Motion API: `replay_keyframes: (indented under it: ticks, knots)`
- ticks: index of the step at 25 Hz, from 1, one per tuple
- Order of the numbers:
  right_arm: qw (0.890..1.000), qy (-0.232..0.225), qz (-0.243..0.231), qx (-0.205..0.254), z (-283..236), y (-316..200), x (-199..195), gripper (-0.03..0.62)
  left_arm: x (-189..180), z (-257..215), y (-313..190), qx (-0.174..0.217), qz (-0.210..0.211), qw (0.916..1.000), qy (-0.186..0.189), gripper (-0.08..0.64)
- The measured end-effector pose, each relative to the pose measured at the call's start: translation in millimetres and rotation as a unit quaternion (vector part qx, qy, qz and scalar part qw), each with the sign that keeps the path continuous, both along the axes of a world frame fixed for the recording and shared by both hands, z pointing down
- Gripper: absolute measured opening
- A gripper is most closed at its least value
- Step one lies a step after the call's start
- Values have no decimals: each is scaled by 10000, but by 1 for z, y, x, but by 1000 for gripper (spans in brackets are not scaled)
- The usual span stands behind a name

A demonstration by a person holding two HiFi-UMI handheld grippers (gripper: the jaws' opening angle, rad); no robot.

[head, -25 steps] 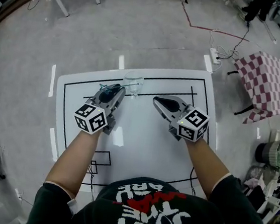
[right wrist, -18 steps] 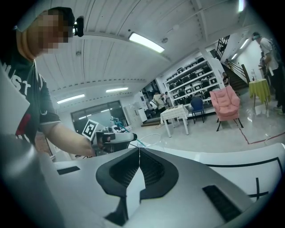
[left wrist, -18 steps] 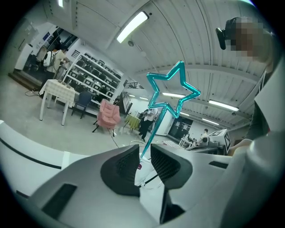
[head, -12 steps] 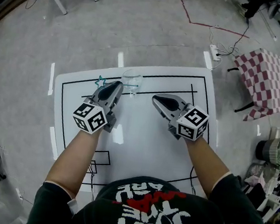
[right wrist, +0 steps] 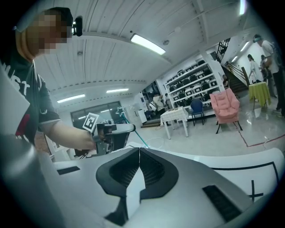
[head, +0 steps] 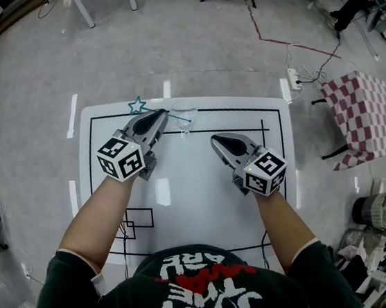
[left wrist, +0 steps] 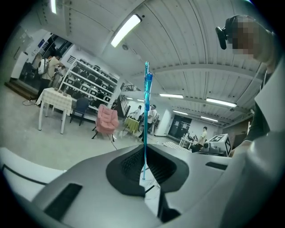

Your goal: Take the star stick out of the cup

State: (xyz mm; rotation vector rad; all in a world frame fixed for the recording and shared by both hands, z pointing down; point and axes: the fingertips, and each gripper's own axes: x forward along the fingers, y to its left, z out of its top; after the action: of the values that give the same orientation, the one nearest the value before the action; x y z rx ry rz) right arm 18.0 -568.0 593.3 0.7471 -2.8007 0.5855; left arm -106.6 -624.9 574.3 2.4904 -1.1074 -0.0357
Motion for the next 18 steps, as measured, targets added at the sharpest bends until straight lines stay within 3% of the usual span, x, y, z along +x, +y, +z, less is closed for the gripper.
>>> replay_keyframes:
  ticks: [12,18]
  knots:
    - [9990,14,171,420,-62,12,3,34,3,-127,-3,548,577,9962,-357,20]
    - [9976,5,254,650,-111,46,-2,34,3,-203,20,833,840,9913,-570,20]
